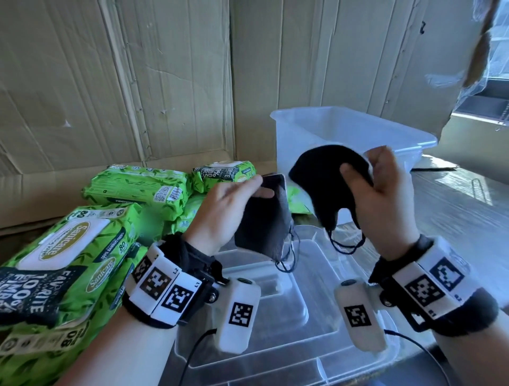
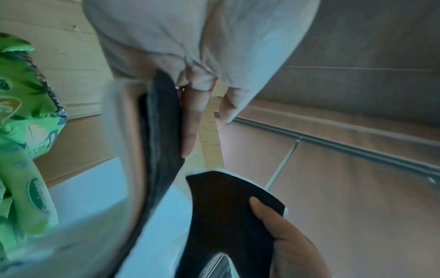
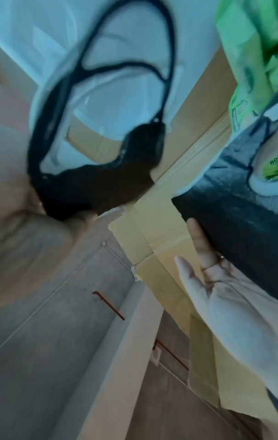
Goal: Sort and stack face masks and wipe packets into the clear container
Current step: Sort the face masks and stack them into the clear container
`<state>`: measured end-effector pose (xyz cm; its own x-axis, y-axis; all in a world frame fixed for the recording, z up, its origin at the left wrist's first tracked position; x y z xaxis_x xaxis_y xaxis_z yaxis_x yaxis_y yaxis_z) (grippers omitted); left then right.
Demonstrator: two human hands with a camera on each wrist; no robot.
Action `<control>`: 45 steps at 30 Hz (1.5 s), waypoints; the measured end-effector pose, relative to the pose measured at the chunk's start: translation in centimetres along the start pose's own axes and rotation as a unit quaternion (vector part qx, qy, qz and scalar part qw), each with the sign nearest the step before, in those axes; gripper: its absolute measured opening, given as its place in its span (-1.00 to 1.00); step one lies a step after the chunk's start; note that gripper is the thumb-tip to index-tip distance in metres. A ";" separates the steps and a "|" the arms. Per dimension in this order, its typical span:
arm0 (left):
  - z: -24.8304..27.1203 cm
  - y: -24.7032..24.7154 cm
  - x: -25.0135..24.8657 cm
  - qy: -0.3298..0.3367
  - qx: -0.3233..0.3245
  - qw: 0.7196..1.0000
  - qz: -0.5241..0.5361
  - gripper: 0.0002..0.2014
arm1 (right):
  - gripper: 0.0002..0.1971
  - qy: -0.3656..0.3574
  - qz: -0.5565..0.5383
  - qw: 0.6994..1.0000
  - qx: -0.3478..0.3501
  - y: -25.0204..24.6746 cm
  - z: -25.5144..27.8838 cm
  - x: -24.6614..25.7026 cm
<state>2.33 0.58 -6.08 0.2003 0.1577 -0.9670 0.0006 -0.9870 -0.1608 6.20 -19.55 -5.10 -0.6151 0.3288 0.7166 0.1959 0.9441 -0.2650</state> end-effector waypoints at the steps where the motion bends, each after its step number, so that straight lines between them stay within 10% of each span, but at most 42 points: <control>1: 0.0 -0.1 0.0 -0.013 -0.008 0.999 0.032 -0.59 | -0.85 -0.016 -0.019 1.000 -0.012 0.1 0.1 0.4; 7: 0.1 0.2 0.0 -0.032 0.046 0.991 0.119 -0.27 | -0.84 -0.151 0.014 0.959 0.240 3.4 2.9 2.3; 10: 0.1 -0.1 0.1 0.000 0.049 0.996 0.072 -0.53 | -0.68 -0.134 -0.044 0.924 0.356 3.8 3.5 2.6; 20: 0.9 0.7 -0.6 0.010 0.098 0.994 -0.040 -0.65 | -0.74 -0.026 0.009 0.981 0.191 1.2 1.7 1.3; 27: 1.2 1.3 -1.3 0.035 0.072 0.994 -0.076 -0.51 | -0.72 -0.123 0.046 0.985 0.108 0.5 2.3 2.0; 32: 1.3 2.2 -2.1 0.073 0.055 0.995 -0.029 -0.84 | -0.75 -0.205 0.081 0.974 0.052 0.1 2.4 2.2; 37: 1.4 2.6 -2.0 0.103 0.091 0.990 0.039 -0.66 | -0.93 -0.235 0.089 0.964 0.090 -0.5 2.2 2.3; 45: 1.8 2.6 -1.9 0.082 0.079 0.992 -0.053 -0.96 | -0.87 -0.043 -0.032 0.975 0.216 0.1 1.6 1.5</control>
<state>0.21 -2.24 -5.01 0.3643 0.2394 -0.9000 -0.1218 -0.9459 -0.3009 4.09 -19.00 -5.06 -0.6803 0.2497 0.6891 -0.1736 0.8586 -0.4824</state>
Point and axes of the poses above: each hand's wrist, its own z-axis away from the middle knuckle, its own y-axis out of the palm, x = y × z, the point moved 1 cm from there along -z, towards the middle knuckle, and after that the axes turned 7 degrees about x, right-handed, at the moved point
